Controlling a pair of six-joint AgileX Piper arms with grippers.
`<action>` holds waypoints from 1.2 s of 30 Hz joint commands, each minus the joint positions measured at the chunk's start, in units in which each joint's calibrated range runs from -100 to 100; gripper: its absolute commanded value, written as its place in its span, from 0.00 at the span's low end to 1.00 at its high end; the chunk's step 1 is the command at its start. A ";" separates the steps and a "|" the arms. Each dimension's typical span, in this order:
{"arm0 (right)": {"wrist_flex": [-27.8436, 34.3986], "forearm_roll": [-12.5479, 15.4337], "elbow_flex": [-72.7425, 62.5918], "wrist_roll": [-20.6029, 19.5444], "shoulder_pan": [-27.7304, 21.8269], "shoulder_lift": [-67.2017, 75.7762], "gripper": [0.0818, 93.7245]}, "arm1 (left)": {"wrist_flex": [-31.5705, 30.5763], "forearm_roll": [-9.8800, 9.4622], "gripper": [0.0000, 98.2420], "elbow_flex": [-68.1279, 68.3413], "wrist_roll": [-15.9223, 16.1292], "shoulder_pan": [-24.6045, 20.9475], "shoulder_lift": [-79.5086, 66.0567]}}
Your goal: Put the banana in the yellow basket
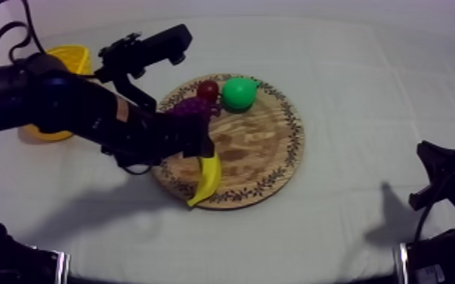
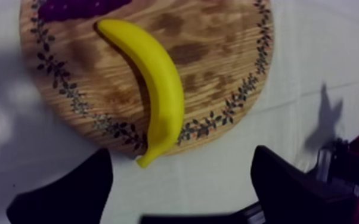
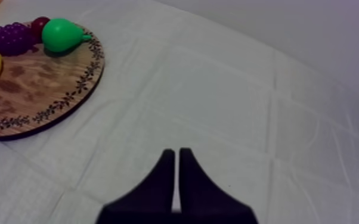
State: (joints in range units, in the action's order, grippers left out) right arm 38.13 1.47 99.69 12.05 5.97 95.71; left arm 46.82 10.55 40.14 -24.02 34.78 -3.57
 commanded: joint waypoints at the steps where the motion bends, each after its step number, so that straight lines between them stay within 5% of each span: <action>1: 0.02 0.02 -0.03 0.04 0.01 0.04 0.00 | 1.83 -0.20 0.85 -2.62 -0.97 -0.02 3.87; 13: 0.02 0.02 -0.03 0.04 0.01 0.04 0.00 | 15.02 -2.50 0.80 -17.07 -4.34 -0.25 20.77; 21: 0.02 0.02 -0.03 0.04 0.01 0.04 0.00 | 21.32 -3.38 0.66 -22.52 -5.96 -0.25 27.27; 36: 0.02 0.02 -0.03 0.04 0.01 0.04 0.00 | 23.79 -2.47 0.39 -26.00 -2.79 -0.18 34.91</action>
State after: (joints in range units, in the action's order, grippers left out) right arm 38.13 1.47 99.69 12.09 5.97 95.71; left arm 70.56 8.05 14.20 -27.13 34.63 31.25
